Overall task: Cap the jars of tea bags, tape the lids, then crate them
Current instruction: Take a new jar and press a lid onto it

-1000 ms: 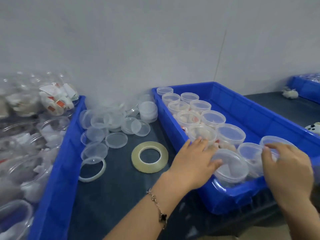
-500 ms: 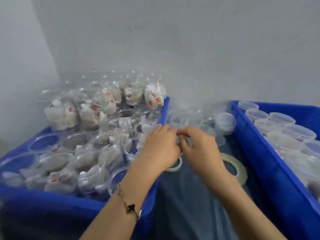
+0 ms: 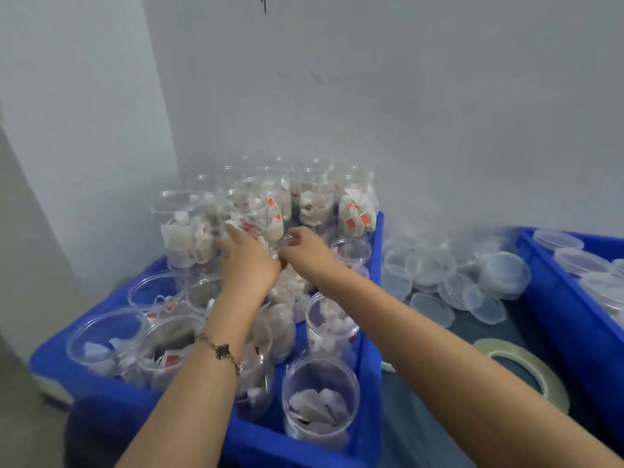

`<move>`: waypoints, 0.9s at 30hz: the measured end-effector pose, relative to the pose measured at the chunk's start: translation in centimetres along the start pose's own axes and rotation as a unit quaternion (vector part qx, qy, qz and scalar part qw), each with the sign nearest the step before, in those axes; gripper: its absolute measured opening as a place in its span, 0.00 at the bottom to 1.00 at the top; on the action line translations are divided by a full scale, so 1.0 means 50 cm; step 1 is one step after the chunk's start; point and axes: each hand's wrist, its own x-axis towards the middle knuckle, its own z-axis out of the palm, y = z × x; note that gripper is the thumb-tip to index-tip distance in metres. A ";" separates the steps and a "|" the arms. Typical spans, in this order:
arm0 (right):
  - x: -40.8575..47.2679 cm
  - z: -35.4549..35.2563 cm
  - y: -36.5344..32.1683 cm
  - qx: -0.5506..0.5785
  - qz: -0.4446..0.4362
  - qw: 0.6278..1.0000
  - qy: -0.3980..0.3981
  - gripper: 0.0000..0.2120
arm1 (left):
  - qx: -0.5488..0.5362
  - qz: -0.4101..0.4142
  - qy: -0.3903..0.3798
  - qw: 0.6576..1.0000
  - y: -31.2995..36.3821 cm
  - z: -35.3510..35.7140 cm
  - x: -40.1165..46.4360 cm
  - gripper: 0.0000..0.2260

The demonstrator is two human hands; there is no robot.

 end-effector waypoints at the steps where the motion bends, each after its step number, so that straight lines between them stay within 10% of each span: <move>1: 0.020 0.009 -0.003 0.035 0.010 0.999 -0.012 0.23 | -0.021 -0.008 0.010 1.000 -0.005 0.004 0.021 0.51; 12: 0.069 0.053 -0.030 0.164 -0.001 0.983 -0.085 0.36 | -0.055 0.007 0.132 0.990 -0.026 0.010 0.071 0.35; 19: -0.138 -0.048 0.011 0.207 -0.088 0.960 0.164 0.22 | -0.110 0.154 0.178 0.966 0.093 0.034 -0.118 0.26; 23: -0.294 -0.120 0.084 0.164 -0.104 0.914 0.357 0.25 | -0.146 0.182 0.042 0.972 0.150 0.128 -0.254 0.34; 27: -0.369 -0.183 0.174 0.154 -0.036 0.885 0.438 0.26 | -0.206 0.157 -0.076 0.963 0.168 0.239 -0.339 0.15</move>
